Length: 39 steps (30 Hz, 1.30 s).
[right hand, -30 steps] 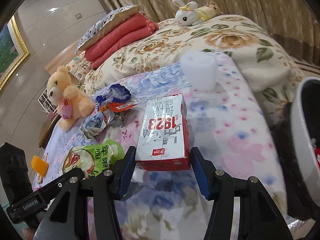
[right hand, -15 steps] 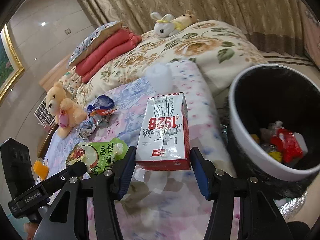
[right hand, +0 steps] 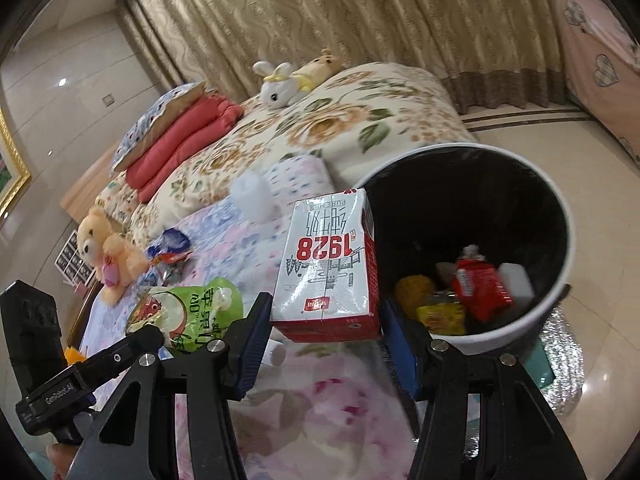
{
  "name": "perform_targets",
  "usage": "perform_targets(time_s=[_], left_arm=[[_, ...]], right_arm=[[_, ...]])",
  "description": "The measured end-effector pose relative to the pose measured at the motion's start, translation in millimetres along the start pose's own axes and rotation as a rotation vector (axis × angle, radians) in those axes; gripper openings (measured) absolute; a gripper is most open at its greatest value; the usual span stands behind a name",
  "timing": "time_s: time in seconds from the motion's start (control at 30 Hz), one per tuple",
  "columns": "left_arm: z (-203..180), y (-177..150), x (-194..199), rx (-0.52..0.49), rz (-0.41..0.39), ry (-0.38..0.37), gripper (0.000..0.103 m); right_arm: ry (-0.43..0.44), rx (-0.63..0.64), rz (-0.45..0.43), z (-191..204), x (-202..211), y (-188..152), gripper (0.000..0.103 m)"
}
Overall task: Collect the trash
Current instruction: 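Carry the green pouch and red-and-white carton over the bin opening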
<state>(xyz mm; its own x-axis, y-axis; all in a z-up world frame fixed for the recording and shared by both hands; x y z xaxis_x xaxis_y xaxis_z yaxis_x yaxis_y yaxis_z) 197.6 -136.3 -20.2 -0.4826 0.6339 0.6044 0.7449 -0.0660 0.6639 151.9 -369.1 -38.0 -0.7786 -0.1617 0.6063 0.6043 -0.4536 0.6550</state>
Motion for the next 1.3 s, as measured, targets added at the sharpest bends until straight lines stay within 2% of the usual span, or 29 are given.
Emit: perform_targets(time_s=[0.5, 1.3], left_arm=[[-50.8, 8.1, -36.5, -0.083, 0.032, -0.028, 0.056], [-80.9, 32.2, -83.8, -0.131, 0.068, -0.018, 0.056]], right_arm=[[-0.054, -0.066, -0.048, -48.3, 21.0, 14.2, 0.055], [-0.085, -0.109, -0.050, -85.0, 15.2, 34.4, 0.055]])
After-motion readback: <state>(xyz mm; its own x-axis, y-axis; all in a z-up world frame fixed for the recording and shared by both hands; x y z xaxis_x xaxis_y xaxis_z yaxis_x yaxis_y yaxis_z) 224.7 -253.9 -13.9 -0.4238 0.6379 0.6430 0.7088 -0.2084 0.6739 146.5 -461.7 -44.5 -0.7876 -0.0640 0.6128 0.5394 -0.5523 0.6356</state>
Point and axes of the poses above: each gripper's, at about its wrist camera, not at the fingertips, and x roughly against the way its jaws point, z to its left, y to its top, the point moved 1 cm from there along -x, roughly the way its jaws point, and after that the axes turned 4 degrees about -x, right-handed, at the moved point
